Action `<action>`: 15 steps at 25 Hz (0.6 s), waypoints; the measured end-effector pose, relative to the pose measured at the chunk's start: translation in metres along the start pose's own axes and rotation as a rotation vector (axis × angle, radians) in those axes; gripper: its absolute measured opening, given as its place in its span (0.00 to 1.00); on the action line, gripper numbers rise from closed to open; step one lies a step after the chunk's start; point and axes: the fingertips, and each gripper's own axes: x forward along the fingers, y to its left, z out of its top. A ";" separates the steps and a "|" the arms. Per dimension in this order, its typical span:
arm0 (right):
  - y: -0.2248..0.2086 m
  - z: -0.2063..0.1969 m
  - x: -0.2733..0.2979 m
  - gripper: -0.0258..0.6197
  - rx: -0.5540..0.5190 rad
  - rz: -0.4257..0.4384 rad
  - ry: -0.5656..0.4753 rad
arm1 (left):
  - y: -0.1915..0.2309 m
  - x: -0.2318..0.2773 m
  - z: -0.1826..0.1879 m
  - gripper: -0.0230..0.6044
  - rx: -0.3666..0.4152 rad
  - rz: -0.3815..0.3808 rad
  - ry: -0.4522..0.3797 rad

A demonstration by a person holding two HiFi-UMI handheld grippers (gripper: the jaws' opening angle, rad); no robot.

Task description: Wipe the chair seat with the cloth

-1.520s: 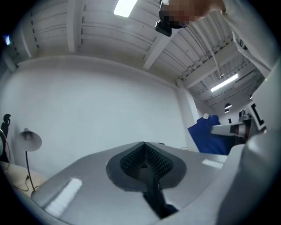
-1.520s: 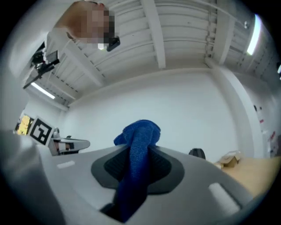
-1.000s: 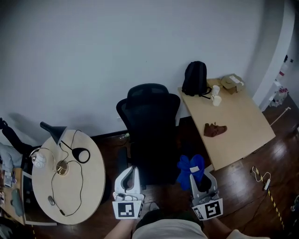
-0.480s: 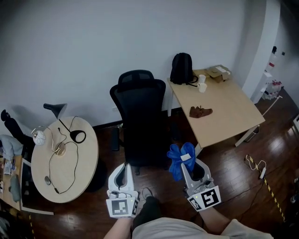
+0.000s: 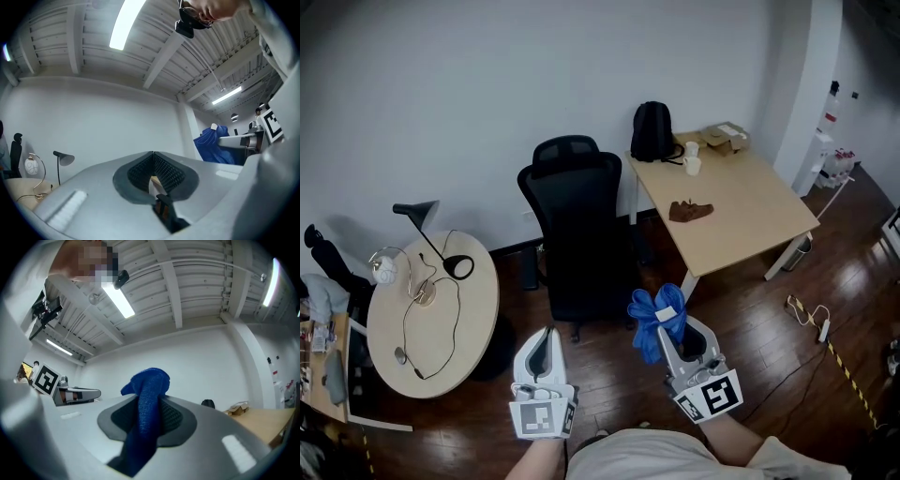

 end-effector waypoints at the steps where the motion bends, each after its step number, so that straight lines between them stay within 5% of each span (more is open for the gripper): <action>1: 0.005 0.000 -0.002 0.19 0.010 -0.003 0.014 | 0.002 -0.005 0.004 0.08 0.002 -0.001 -0.006; 4: 0.021 0.013 -0.001 0.19 0.018 -0.002 -0.041 | 0.011 -0.019 0.016 0.08 -0.017 0.007 -0.105; 15: 0.036 0.022 0.001 0.19 0.017 0.016 -0.028 | 0.015 -0.036 0.018 0.08 -0.004 0.025 0.012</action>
